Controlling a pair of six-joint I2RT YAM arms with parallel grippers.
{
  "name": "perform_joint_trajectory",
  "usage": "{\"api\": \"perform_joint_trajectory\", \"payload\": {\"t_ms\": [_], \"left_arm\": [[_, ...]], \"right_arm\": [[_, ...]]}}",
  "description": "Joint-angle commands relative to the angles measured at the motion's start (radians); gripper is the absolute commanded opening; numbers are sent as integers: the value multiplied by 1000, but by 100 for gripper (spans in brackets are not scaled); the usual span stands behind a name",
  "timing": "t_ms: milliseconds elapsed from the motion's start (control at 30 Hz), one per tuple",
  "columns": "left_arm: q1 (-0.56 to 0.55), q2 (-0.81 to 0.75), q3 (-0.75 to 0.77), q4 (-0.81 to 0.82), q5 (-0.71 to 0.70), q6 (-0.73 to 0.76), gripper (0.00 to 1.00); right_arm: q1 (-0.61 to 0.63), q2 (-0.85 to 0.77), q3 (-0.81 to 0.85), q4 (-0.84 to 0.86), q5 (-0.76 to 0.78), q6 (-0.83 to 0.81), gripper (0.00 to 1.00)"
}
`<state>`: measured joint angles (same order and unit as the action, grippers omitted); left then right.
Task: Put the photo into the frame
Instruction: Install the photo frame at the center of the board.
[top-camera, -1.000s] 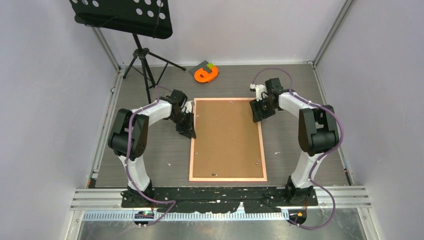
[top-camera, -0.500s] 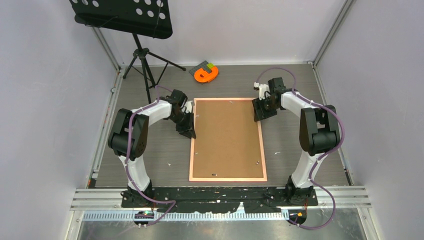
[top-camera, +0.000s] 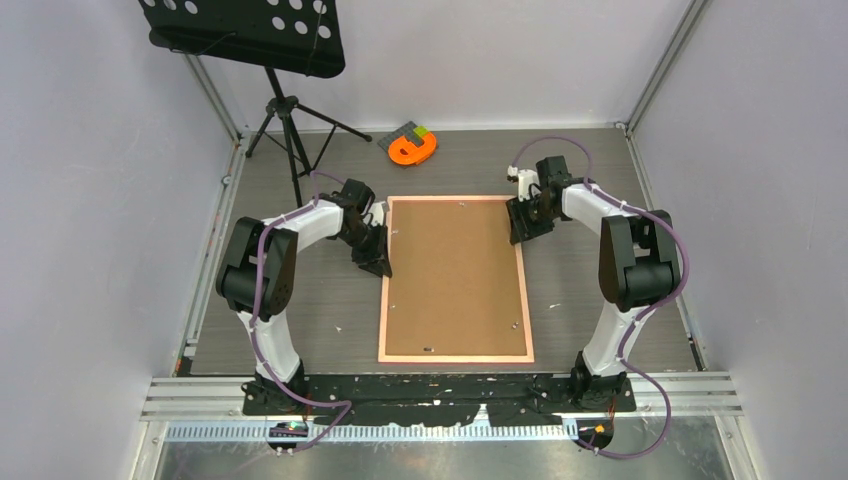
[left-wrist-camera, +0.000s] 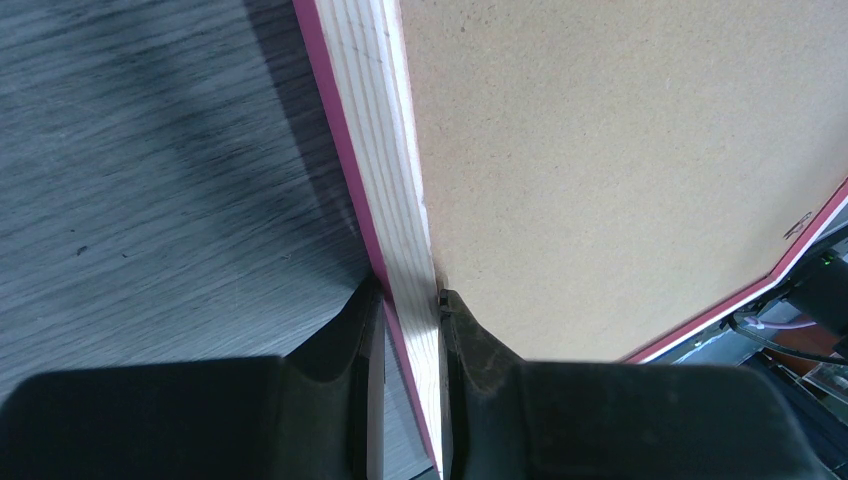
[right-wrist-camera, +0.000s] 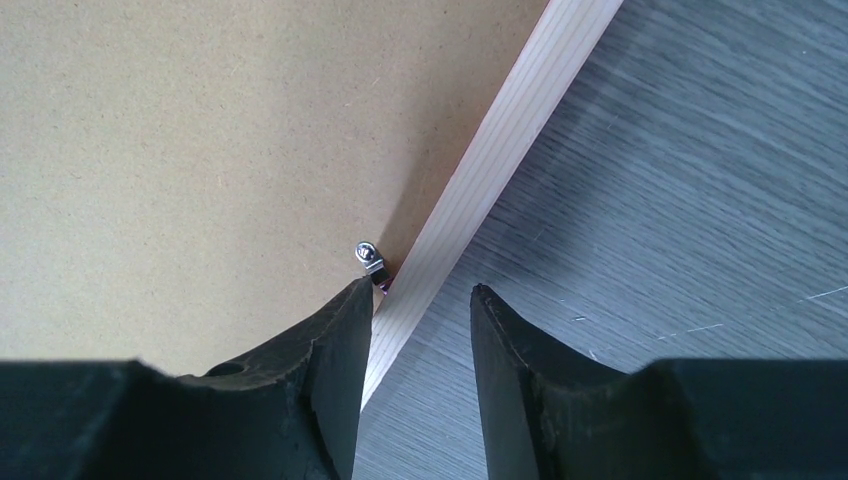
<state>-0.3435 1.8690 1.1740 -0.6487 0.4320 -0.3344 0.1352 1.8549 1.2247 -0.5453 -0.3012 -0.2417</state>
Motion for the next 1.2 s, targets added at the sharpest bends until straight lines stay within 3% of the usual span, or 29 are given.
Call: {"api": "perform_joint_trajectory", "payload": {"t_ms": [0,533,1167], "left_arm": [[6,29,-15,20,-27,32,0],[8,32,-14,18,-23,33,0],[8,36,-14,19,-19,34,0]], "right_arm": [[1,-19,12,15,-17,-10,46],[2,-43,-30,27,-45,-16,48],[1,-2,11,62,24,-5,34]]}}
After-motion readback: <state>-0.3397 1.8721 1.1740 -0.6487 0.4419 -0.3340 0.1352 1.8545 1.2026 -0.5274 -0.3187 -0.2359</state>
